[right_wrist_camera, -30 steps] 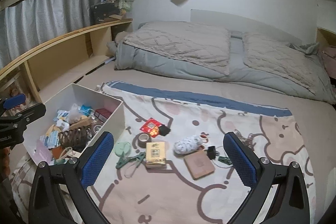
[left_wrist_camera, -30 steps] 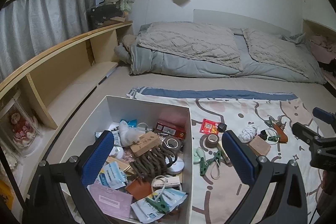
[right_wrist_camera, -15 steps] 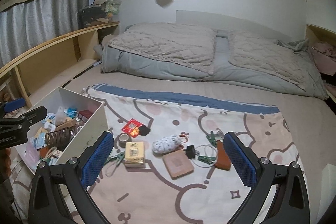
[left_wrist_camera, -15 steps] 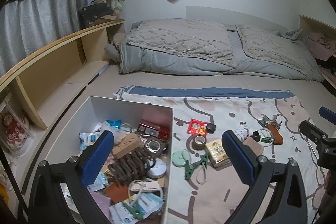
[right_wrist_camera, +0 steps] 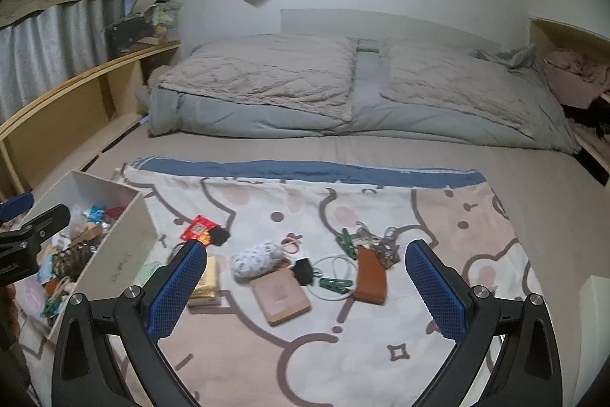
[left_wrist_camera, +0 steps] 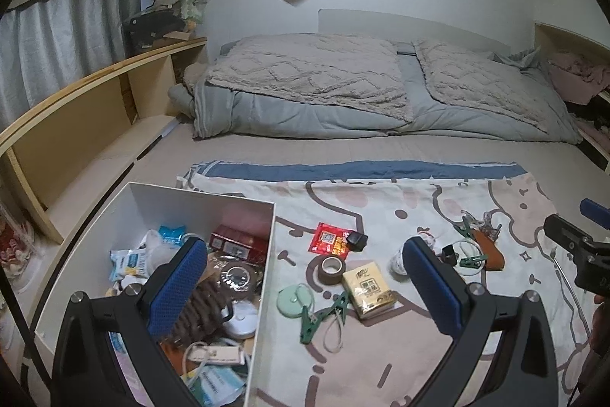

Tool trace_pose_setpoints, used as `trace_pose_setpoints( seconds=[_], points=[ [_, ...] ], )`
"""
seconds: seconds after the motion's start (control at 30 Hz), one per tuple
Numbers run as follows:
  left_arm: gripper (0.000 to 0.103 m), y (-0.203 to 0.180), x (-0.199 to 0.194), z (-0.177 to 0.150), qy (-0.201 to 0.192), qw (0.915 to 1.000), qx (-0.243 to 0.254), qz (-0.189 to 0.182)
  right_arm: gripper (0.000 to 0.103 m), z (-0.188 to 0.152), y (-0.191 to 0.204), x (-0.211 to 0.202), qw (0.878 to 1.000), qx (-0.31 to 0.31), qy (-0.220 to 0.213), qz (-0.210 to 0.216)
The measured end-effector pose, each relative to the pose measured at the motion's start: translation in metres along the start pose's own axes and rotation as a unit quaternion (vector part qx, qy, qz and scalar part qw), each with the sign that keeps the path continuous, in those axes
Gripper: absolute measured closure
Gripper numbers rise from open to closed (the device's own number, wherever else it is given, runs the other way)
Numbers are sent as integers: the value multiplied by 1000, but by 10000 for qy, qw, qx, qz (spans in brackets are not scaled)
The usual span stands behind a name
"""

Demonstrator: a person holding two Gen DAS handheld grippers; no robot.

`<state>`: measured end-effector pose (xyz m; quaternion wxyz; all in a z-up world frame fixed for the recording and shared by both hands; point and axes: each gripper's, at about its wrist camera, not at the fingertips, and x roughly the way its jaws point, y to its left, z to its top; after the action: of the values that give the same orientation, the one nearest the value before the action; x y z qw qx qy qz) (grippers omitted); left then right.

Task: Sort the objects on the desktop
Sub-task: 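Lower the left tool over the yellow tissue pack while the right tool approaches the wooden pad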

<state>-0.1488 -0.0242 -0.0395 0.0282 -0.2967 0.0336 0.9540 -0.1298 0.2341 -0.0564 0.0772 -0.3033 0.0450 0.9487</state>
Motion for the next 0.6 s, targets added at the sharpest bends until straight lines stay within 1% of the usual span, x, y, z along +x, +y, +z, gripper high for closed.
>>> trace_pose_setpoints(
  seconds=[0.17,0.3,0.37,0.47,0.6],
  points=[
    [0,-10,17,-1,99,9999,70,34,0,-3,-15,17,9996,169,174,-118],
    [0,-20,33,-5,110,9991,343,226,0,-9,-21,35,9986,270,402,-190],
    [0,-23,44,-8,155,9982,453,369,0,-12,-23,46,9975,343,593,-161],
    [0,-30,64,-14,369,9964,573,513,0,-18,-26,63,9945,519,904,-93],
    [0,-38,85,-19,604,9950,571,556,0,-23,-23,82,9911,588,1185,-130]
  ],
)
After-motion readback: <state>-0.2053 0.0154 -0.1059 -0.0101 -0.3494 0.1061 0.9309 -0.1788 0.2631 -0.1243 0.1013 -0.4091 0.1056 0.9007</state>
